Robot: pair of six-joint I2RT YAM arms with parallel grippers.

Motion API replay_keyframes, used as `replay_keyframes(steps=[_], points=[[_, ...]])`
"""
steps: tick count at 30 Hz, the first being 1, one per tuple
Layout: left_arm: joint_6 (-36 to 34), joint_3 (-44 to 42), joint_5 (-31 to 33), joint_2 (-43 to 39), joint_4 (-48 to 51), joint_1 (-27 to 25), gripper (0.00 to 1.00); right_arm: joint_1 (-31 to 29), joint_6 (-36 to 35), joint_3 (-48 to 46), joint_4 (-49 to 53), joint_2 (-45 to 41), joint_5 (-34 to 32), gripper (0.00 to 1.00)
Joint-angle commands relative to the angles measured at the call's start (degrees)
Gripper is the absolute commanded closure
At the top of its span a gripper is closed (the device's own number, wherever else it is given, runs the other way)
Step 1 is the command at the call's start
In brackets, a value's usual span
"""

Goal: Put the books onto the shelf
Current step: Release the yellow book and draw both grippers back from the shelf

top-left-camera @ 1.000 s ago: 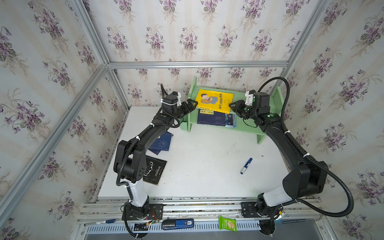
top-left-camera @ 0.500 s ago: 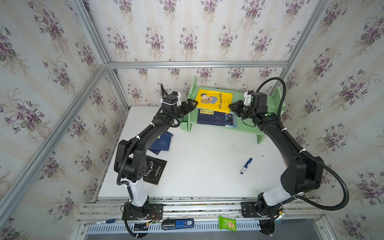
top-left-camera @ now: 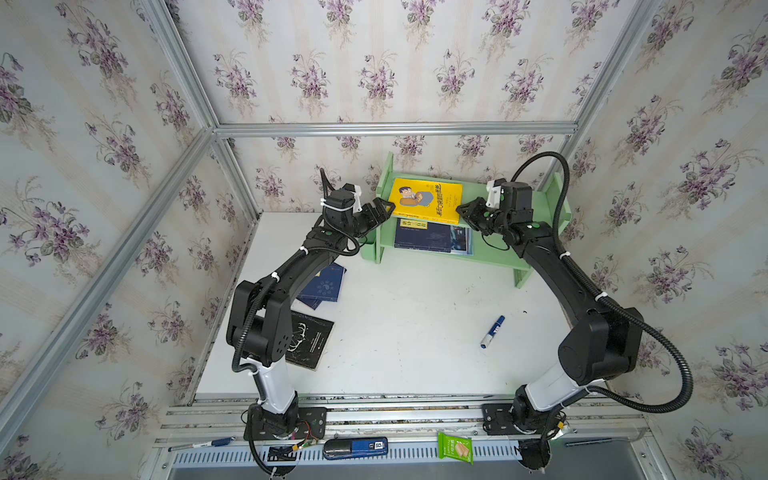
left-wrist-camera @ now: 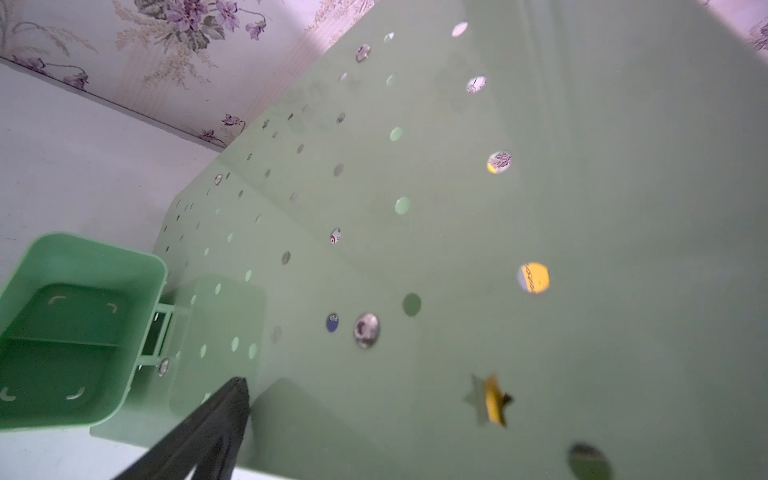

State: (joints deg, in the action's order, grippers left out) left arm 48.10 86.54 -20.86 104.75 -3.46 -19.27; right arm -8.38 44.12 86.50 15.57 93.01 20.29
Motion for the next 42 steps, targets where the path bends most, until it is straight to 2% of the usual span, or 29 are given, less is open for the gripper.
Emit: replay_keyframes(steps=[1,15,20,26,30,35,40,42], points=[[-1.16,-0.06,-0.48,-0.43,2.23,-0.07,0.03,-0.06,0.18,1.36,-1.60,0.65,0.77,0.81],[-1.51,0.02,-0.46,-1.31,2.17,-0.07,0.02,-0.06,0.55,1.90,-1.17,1.35,0.72,0.81],[-3.17,0.64,-2.00,-2.50,1.55,-0.07,0.01,0.03,-0.79,1.91,-0.29,-0.28,-0.69,0.72],[-7.04,-1.70,-3.33,-7.88,-0.48,0.19,0.01,0.03,-4.13,2.49,0.40,-3.66,-0.78,0.62],[-10.01,-6.68,-3.23,-14.22,-0.63,0.45,0.01,0.02,-6.18,0.62,0.26,-7.93,-0.91,0.58],[-12.76,-17.33,-2.03,-24.68,0.76,1.48,0.01,-0.13,-8.84,-1.47,2.12,-13.17,-0.11,0.53],[-13.23,-30.44,6.95,-37.73,6.63,5.23,0.01,-1.01,-9.57,-5.45,2.41,-18.25,-0.17,0.48],[-11.82,-35.38,13.35,-41.41,9.63,8.65,0.01,-1.91,-9.83,-7.19,2.40,-19.86,-0.26,0.46]])
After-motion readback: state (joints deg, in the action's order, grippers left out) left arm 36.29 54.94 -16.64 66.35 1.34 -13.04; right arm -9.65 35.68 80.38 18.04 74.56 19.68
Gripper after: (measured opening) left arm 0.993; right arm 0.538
